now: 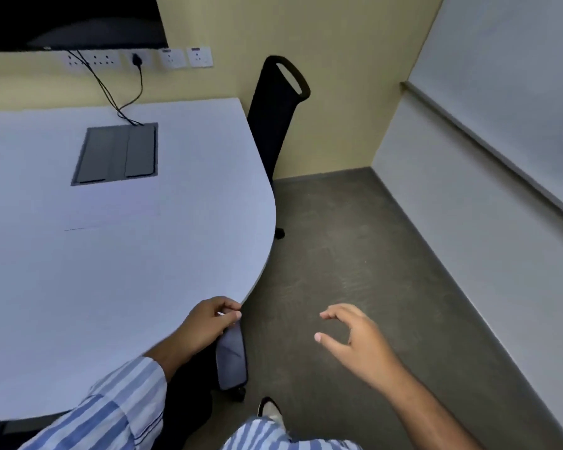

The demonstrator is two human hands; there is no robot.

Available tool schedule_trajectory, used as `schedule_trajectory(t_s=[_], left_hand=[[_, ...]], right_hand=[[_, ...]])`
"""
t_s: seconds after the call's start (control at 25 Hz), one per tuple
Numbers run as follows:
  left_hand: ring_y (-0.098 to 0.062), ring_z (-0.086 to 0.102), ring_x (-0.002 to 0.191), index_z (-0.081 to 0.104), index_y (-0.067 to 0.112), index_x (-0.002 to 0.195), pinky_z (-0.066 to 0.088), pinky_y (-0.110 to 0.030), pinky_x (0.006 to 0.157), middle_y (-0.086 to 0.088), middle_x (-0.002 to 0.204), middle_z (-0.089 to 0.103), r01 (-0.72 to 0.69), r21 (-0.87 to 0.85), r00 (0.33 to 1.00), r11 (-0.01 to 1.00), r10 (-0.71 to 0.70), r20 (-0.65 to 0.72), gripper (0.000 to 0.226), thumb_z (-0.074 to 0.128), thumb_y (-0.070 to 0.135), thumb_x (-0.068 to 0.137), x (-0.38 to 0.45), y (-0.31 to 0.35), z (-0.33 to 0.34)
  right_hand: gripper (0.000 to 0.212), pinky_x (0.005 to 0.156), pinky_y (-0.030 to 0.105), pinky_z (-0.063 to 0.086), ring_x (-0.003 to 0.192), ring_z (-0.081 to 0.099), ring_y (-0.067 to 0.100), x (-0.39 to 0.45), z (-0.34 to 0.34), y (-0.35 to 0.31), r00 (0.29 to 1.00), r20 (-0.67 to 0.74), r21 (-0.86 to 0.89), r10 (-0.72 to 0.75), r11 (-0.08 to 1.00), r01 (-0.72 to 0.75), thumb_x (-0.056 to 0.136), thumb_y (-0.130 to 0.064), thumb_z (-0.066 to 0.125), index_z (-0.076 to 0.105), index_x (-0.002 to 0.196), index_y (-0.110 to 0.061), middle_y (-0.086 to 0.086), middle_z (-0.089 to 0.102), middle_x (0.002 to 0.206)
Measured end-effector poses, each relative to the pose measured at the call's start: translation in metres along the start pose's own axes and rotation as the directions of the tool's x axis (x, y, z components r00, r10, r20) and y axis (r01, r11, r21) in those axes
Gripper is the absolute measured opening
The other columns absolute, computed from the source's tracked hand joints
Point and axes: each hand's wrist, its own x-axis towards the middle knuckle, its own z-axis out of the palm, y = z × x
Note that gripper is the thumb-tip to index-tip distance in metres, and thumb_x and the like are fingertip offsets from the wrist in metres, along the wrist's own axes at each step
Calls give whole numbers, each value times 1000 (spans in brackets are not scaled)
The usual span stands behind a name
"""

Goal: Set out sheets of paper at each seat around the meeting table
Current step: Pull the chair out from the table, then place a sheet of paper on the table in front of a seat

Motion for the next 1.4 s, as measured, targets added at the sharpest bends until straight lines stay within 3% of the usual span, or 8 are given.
schedule_trajectory(t_s=[0.16, 0.24, 0.4, 0.56, 0.92, 1.28, 1.4], left_hand=[[-13, 75, 80, 74, 19, 107, 55, -28, 71, -9, 101, 80, 111, -205, 988, 972, -131, -85, 14, 72, 21, 93, 31, 13, -8], [-16, 77, 86, 74, 21, 110, 56, -31, 76, -4, 103, 81, 122, -300, 972, 946, -175, -156, 17, 72, 22, 93, 42, 15, -18], [-19, 77, 95, 74, 25, 111, 59, -33, 81, 1, 104, 81, 93, -453, 925, 887, -245, -290, 18, 70, 26, 94, 57, 15, -40], [-16, 77, 95, 73, 26, 113, 58, -32, 80, 6, 103, 81, 72, -530, 882, 845, -302, -362, 20, 69, 30, 95, 62, 9, -49], [-13, 77, 89, 74, 25, 112, 59, -32, 79, 4, 102, 81, -44, -680, 670, 732, -483, -564, 17, 68, 28, 96, 92, 34, -32], [-14, 78, 93, 78, 26, 106, 62, -33, 80, 5, 103, 81, -203, -751, 437, 628, -629, -643, 16, 69, 30, 94, 164, 103, -3], [-13, 78, 90, 78, 25, 101, 60, -31, 76, 7, 101, 81, -190, -754, 398, 629, -653, -644, 13, 68, 28, 93, 181, 112, 6]], right_hand=[[30, 85, 14, 48, 106, 62, -9, 85, -23, -18, 996, 64, -6, -62, 998, 63, 82, -37, 88, 72, 108, -39, -26, 67, 113], [30, 76, 10, 46, 100, 64, -2, 127, -25, -34, 990, 109, -12, -89, 996, 91, 83, -40, 86, 73, 109, -39, -25, 68, 111], [33, 77, 8, 43, 104, 63, -2, 208, -9, -58, 961, 239, -36, -141, 987, 154, 87, -44, 80, 73, 118, -35, -21, 67, 114], [37, 80, 18, 47, 104, 63, 0, 270, 18, -75, 926, 339, -12, -169, 983, 184, 89, -46, 79, 72, 122, -31, -18, 69, 115], [40, 80, 23, 51, 104, 66, 5, 398, 46, -96, 779, 559, 94, -284, 955, 281, 91, -43, 78, 65, 127, -32, -16, 69, 114], [36, 72, 19, 50, 97, 69, 3, 513, 43, -113, 618, 701, 209, -355, 932, 298, 92, -39, 76, 64, 125, -34, -14, 70, 109], [41, 71, 22, 51, 97, 70, 5, 529, 51, -114, 585, 729, 231, -356, 932, 279, 93, -37, 76, 59, 131, -37, -14, 69, 113]])
